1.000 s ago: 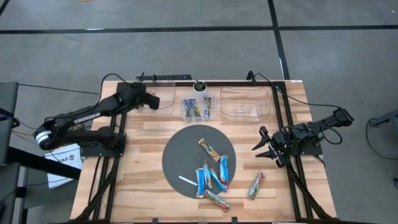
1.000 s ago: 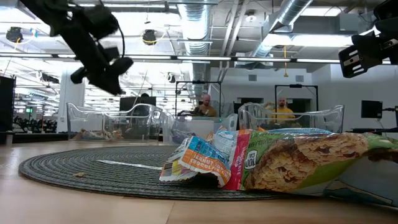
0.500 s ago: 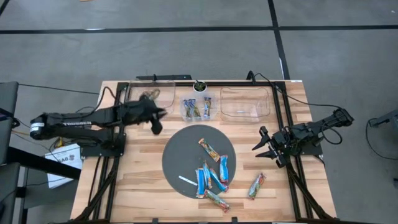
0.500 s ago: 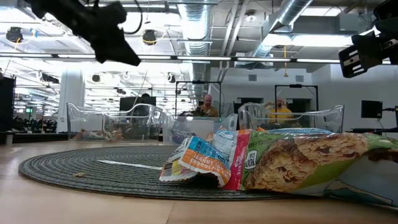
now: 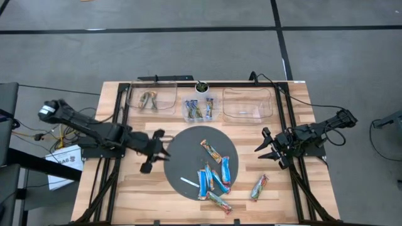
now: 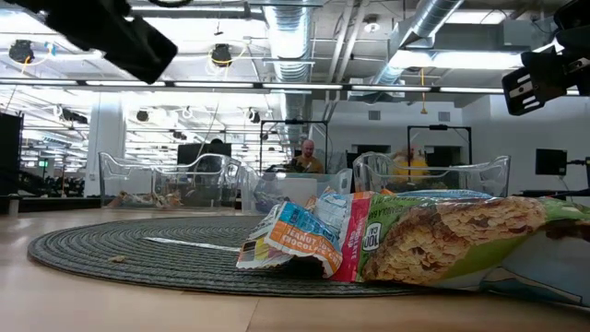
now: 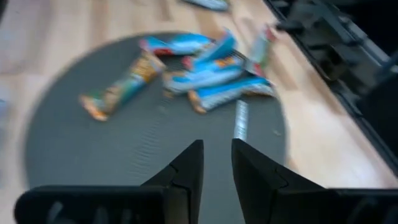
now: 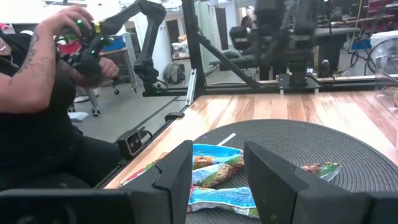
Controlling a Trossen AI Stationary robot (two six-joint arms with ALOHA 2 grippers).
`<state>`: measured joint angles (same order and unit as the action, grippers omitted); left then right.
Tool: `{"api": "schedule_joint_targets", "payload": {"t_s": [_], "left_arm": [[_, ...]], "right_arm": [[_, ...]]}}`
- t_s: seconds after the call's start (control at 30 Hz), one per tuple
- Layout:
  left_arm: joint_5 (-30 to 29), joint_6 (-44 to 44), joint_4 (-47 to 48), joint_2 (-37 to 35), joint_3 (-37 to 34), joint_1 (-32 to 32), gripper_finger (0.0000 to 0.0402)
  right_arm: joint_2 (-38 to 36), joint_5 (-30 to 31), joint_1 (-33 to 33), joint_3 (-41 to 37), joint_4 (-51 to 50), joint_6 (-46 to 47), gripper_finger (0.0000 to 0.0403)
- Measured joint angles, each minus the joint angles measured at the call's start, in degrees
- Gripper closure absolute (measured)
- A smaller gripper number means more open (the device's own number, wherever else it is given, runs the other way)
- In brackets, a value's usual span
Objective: Pick and place Granola Bars by type
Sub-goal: Put the yellow granola bar into the left transparent bin
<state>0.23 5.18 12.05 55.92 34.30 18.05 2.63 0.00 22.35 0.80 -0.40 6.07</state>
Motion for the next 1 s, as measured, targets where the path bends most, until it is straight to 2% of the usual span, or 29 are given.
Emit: {"api": "schedule_joint_targets", "payload": {"t_s": [0.27, 0.53, 0.9, 1.0], "left_arm": [[0.0, 8.5, -1.0, 5.6, 0.0, 9.2, 0.0327], [-0.3, 12.4, -3.0, 13.6, 0.0, 11.4, 0.0327], [-0.6, 2.2, -19.6, 26.5, 0.0, 8.1, 0.0327], [-0.8, -0.6, -20.8, 29.0, 1.1, 6.9, 0.0327]], "right_arm": [[0.0, 0.0, 0.0, 0.0, 0.0, 0.0, 0.0264], [0.0, 0.0, 0.0, 0.0, 0.0, 0.0, 0.0266], [0.0, 0.0, 0.0, 0.0, 0.0, 0.0, 0.0266], [0.0, 0.0, 0.0, 0.0, 0.0, 0.0, 0.0264]]}}
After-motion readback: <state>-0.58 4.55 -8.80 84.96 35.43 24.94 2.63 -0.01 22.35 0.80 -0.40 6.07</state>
